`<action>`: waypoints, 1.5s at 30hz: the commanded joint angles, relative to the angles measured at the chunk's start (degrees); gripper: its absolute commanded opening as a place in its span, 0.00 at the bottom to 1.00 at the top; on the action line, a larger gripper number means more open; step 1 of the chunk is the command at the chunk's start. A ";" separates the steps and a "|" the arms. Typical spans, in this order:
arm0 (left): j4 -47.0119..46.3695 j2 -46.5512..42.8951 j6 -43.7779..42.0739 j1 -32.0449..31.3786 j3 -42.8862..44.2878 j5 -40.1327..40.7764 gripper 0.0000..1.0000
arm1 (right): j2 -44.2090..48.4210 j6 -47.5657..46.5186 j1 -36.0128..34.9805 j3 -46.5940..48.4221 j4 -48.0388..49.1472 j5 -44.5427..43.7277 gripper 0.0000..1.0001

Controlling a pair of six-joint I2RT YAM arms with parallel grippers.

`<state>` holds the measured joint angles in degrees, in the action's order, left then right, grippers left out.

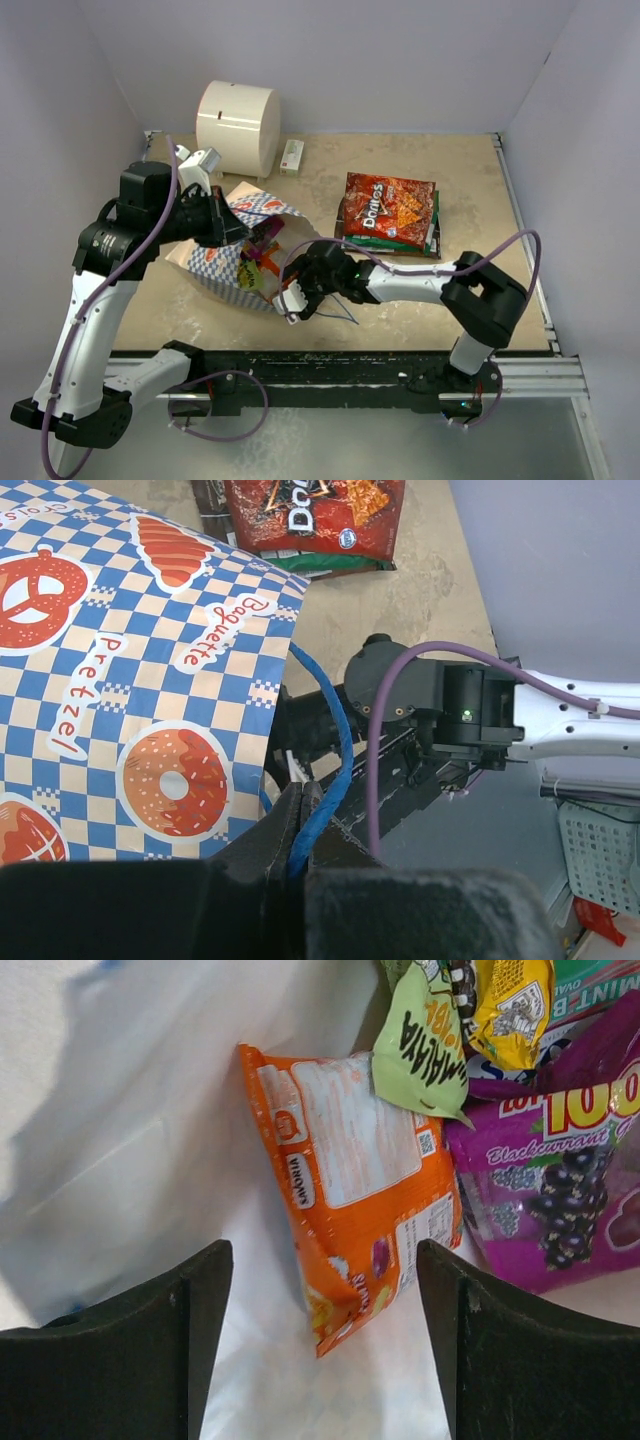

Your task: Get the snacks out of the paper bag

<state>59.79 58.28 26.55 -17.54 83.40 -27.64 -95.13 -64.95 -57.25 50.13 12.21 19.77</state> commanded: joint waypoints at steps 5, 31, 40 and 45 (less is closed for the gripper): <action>-0.27 -0.37 1.60 -0.18 2.03 -1.78 0.00 | -7.61 -5.32 0.22 8.04 6.01 0.29 0.73; 1.36 1.02 -1.21 -0.17 2.34 3.30 0.00 | 5.32 18.58 0.56 8.41 3.73 -1.41 0.00; -0.99 -0.69 -0.33 -0.16 0.64 3.85 0.00 | 16.95 35.19 0.74 9.34 -6.20 -6.22 0.00; -1.32 -2.00 2.23 -0.19 -0.90 4.69 0.00 | 24.84 53.68 3.25 11.31 -10.78 -7.13 0.00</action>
<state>60.73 57.69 26.59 -17.54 83.24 -23.73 -76.29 -27.16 -56.21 57.19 2.57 14.22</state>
